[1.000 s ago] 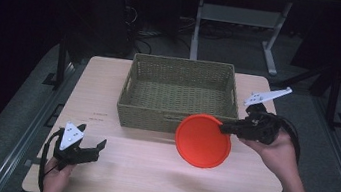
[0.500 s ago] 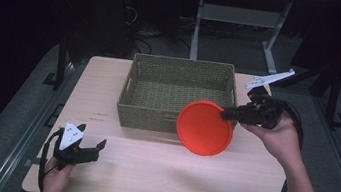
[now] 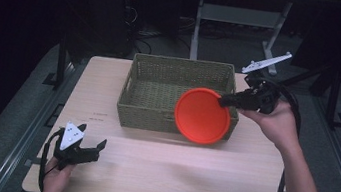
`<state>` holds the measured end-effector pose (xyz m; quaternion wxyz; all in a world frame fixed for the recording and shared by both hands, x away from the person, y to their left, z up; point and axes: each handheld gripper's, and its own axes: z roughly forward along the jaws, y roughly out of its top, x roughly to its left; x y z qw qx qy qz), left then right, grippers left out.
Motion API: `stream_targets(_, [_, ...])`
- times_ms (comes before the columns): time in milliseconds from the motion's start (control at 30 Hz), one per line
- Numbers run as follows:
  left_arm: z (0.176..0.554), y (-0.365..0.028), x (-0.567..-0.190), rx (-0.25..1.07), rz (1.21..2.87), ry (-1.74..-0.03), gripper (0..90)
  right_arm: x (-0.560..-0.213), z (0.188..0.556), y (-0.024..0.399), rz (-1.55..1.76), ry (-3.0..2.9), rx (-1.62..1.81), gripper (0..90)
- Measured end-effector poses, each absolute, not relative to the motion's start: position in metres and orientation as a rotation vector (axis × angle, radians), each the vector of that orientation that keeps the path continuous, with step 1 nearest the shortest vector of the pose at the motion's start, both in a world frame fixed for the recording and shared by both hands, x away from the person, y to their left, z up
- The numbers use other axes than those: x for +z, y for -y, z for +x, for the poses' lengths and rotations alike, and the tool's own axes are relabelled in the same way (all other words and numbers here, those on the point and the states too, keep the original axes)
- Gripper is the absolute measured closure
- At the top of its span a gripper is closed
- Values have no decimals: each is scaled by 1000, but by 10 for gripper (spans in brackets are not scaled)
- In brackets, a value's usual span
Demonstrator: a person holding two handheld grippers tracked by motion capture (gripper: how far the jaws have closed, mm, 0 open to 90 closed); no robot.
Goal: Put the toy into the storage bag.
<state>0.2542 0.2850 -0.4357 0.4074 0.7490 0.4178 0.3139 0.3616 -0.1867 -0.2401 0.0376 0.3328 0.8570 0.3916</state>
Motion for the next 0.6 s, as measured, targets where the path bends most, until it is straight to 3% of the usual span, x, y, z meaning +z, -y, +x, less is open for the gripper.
stream_targets(600, [256,-286,-436,784,1885,-1059,129,-227,389,183,1085,-2611,1171,819])
